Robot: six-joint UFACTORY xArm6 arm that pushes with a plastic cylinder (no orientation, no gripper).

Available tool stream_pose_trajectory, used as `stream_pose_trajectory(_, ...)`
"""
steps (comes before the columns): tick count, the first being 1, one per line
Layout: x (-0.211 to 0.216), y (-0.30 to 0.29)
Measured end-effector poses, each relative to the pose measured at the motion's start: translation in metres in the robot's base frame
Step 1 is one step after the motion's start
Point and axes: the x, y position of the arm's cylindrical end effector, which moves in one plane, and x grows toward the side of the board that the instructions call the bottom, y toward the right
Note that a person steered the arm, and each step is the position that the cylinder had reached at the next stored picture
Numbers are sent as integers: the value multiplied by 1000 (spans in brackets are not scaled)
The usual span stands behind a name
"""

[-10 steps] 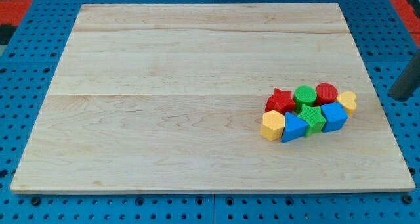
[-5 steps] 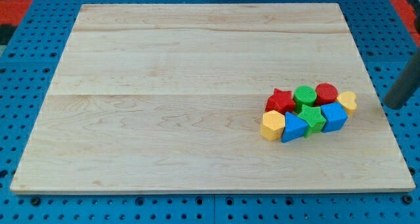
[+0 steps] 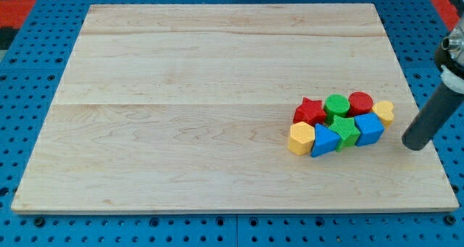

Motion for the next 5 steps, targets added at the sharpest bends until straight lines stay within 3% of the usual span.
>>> stream_pose_trajectory(5,-13,-41)
